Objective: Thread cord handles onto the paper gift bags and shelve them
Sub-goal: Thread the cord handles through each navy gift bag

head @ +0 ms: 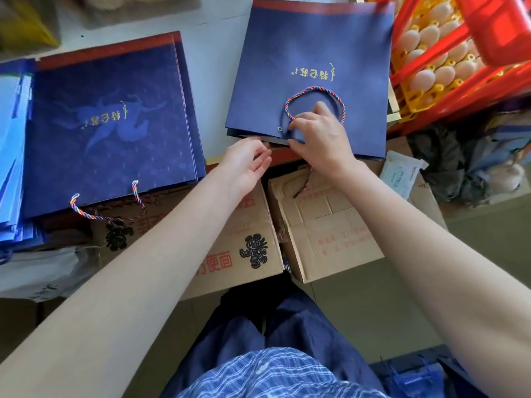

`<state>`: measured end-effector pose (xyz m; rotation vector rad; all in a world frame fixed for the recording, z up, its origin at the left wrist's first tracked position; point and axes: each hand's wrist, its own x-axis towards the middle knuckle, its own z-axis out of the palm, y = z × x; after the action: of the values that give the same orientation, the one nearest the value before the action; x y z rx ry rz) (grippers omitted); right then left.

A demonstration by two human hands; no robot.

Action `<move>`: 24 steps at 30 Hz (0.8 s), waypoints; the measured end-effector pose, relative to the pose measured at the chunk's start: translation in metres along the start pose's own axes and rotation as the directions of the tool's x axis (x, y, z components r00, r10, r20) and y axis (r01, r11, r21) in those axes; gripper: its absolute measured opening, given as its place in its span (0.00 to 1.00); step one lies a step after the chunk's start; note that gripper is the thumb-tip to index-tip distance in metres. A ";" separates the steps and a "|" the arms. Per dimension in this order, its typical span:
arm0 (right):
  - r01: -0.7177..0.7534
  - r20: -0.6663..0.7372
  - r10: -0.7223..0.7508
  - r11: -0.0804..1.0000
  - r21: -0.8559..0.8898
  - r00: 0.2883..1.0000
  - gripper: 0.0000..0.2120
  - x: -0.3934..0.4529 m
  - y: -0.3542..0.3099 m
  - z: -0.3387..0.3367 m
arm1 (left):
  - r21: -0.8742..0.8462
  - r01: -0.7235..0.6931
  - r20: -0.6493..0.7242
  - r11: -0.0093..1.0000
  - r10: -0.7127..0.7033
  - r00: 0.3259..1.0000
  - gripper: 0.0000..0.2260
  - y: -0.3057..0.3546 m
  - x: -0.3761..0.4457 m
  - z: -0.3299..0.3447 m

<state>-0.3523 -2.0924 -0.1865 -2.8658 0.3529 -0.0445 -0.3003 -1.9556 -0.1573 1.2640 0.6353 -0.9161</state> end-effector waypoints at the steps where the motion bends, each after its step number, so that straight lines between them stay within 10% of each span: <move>1: -0.009 -0.027 0.009 1.000 -0.017 1.000 0.11 0.002 -0.004 -0.002 | 0.036 -0.022 0.003 0.999 0.021 1.000 0.12 0.002 -0.002 0.000; 8: -0.200 -0.351 0.192 0.980 0.013 0.917 0.07 -0.016 -0.013 -0.039 | 0.490 -0.462 -0.077 0.739 0.565 0.822 0.11 0.015 -0.035 -0.022; 11: -0.175 -0.421 0.183 0.983 0.057 0.888 0.07 -0.032 -0.017 -0.066 | 0.649 -0.712 0.163 0.270 0.864 0.476 0.08 0.026 -0.054 -0.029; 14: -0.094 -0.522 0.090 0.995 0.018 0.848 0.10 -0.044 -0.034 -0.094 | 0.637 -0.752 0.528 -0.172 0.808 0.262 0.13 0.038 -0.073 -0.027; 17: -0.054 -0.580 0.027 0.998 -0.030 0.814 0.11 -0.068 -0.061 -0.101 | 0.627 -0.663 0.714 -0.409 0.642 0.279 0.17 0.039 -0.089 -0.034; 24: -0.039 -0.547 0.006 0.998 -0.047 0.837 0.09 -0.124 -0.119 -0.074 | 0.593 -0.590 0.798 -0.548 0.500 0.337 0.08 0.019 -0.119 -0.070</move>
<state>-0.4489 -1.9690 -0.0853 -2.8491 0.4973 -0.8801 -0.3399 -1.8597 -0.0641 2.4140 -1.3555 -0.0456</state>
